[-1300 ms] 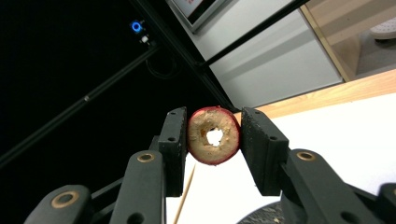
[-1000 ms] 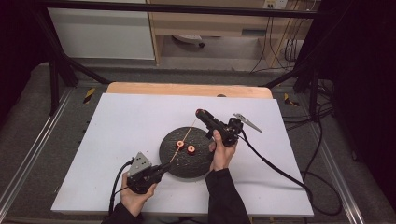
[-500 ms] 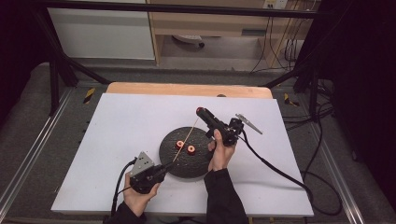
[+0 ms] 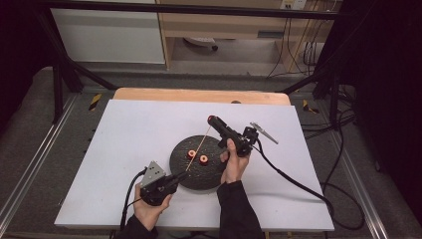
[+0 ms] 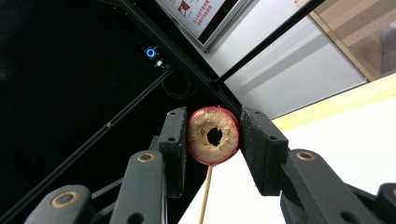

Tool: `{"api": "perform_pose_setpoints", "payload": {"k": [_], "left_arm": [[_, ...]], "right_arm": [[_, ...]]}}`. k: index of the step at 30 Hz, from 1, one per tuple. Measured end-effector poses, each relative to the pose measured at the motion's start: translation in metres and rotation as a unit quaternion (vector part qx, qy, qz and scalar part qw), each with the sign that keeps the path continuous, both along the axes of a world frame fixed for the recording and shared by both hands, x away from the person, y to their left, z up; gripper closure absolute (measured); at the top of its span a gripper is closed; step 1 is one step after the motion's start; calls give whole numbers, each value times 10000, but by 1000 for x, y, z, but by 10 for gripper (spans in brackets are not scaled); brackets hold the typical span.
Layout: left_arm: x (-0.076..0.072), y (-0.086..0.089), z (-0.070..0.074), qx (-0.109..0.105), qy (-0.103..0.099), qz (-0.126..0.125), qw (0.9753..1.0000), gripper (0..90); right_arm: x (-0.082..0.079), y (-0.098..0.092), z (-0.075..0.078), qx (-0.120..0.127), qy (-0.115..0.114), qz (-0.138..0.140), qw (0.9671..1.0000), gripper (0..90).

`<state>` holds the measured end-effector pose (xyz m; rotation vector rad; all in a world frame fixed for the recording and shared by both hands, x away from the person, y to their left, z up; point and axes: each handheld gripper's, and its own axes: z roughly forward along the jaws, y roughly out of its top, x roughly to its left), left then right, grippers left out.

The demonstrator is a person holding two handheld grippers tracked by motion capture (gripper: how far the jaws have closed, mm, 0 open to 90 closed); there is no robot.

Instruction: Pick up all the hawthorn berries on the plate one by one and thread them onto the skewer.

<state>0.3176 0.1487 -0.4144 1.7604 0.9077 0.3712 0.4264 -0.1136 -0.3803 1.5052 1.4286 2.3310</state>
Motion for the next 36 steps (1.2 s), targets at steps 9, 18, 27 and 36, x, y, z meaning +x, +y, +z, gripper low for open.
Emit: {"api": "perform_pose_setpoints", "payload": {"k": [9,18,27,36], "left_arm": [[2,-9,3,-165,58,149,9997,881],[8,-15,8,-263,99,210,9994,883],[21,-20,15,-271,107,278,9992,882],[34,-26,21,-269,141,263,9992,882]], "right_arm": [[-2,2,-2,130,53,55,9999,629],[-5,5,-5,127,110,150,9997,629],[-13,11,-14,-91,180,294,9994,630],[-23,18,-22,-355,190,423,9983,629]]}}
